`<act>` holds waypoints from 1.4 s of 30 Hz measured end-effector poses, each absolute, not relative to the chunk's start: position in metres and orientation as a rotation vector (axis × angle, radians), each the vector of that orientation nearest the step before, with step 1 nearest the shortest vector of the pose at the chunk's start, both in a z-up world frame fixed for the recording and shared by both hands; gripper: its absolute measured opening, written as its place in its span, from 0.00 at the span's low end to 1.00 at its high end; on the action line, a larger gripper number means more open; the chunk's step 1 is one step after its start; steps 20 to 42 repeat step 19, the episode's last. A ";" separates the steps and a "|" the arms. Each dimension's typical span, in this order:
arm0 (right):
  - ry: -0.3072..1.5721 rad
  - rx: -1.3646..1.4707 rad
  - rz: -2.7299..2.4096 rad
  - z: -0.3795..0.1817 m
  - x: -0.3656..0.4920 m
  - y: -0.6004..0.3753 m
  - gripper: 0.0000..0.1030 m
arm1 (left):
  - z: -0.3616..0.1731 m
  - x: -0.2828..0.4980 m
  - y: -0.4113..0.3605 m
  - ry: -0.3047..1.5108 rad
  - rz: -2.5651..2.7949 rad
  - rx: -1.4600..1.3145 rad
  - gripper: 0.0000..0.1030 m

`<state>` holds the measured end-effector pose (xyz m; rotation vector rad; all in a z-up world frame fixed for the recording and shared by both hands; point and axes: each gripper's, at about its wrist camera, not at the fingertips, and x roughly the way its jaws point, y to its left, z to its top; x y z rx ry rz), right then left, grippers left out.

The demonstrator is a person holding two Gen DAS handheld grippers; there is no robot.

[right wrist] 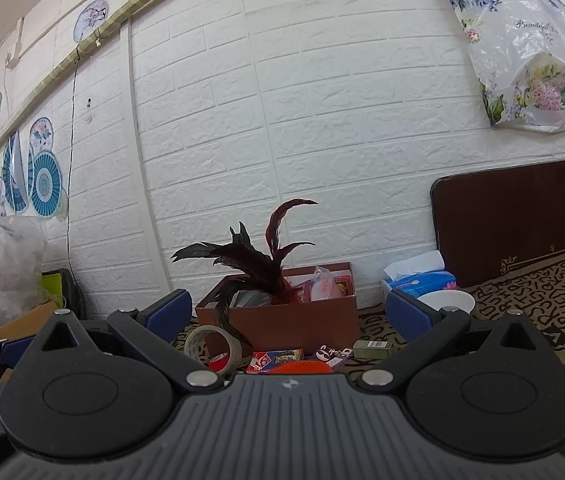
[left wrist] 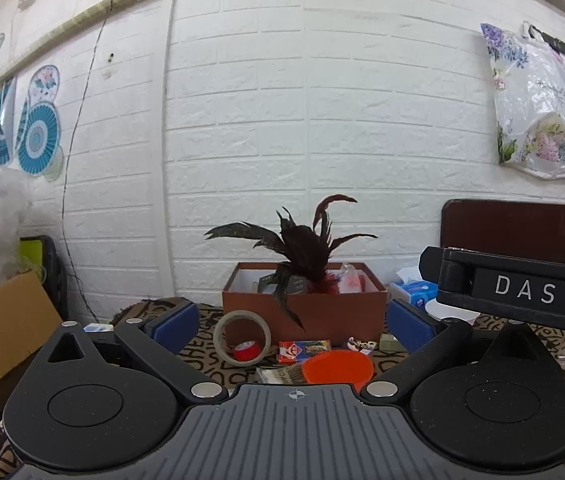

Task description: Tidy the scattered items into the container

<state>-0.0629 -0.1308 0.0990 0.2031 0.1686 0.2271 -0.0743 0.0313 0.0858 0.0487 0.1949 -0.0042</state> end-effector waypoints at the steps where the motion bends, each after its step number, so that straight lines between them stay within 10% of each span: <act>1: 0.170 0.202 0.228 0.099 -0.063 -0.131 1.00 | 0.086 -0.075 0.031 0.196 -0.008 0.054 1.00; 42: 0.163 0.196 0.235 0.099 -0.065 -0.126 1.00 | 0.079 -0.073 0.038 0.234 -0.071 0.074 1.00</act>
